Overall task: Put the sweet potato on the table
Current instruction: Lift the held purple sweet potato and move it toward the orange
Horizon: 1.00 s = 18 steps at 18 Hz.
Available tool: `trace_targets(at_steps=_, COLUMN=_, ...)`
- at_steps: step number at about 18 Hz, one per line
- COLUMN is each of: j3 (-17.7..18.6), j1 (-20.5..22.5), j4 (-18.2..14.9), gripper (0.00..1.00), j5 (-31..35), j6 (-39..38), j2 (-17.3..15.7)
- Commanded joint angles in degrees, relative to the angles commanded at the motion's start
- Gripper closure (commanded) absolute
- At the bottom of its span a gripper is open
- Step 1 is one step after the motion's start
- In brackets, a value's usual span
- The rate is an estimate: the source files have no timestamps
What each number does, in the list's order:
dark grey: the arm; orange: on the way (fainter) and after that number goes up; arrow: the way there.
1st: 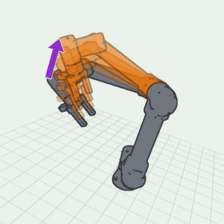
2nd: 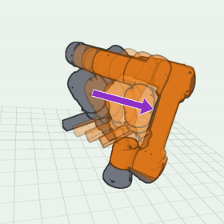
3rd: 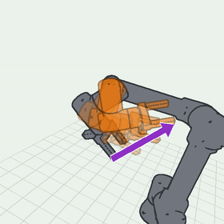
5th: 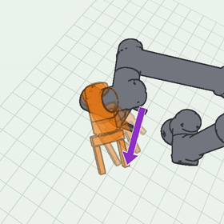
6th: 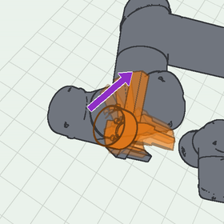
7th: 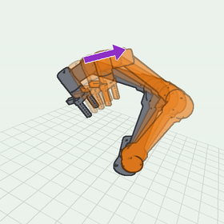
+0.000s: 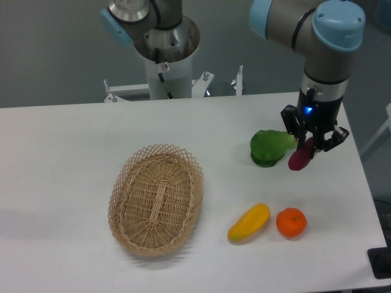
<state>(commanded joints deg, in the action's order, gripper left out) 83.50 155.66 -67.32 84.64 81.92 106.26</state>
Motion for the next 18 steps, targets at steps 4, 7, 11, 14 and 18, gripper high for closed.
trace_targets(at_steps=4, j3=0.0, j1=-0.1, j4=0.1, gripper=0.74, j5=0.0, j6=-0.3, j2=0.3)
trace_targets(at_steps=7, j3=0.1, j1=-0.2, j4=0.1, gripper=0.74, j5=0.0, j6=-0.3, j2=0.4)
trace_targets(at_steps=11, j3=0.1, j1=-0.7, j4=1.6, gripper=0.74, j5=-0.2, j6=-3.1, j2=1.4)
trace_targets(at_steps=14, j3=0.3, j1=-3.3, j4=6.0, gripper=0.74, j5=-0.1, j6=-7.2, j2=3.5)
trace_targets(at_steps=18, j3=0.7, j1=-6.3, j4=14.7, gripper=0.74, j5=0.1, j6=-15.8, j2=7.3)
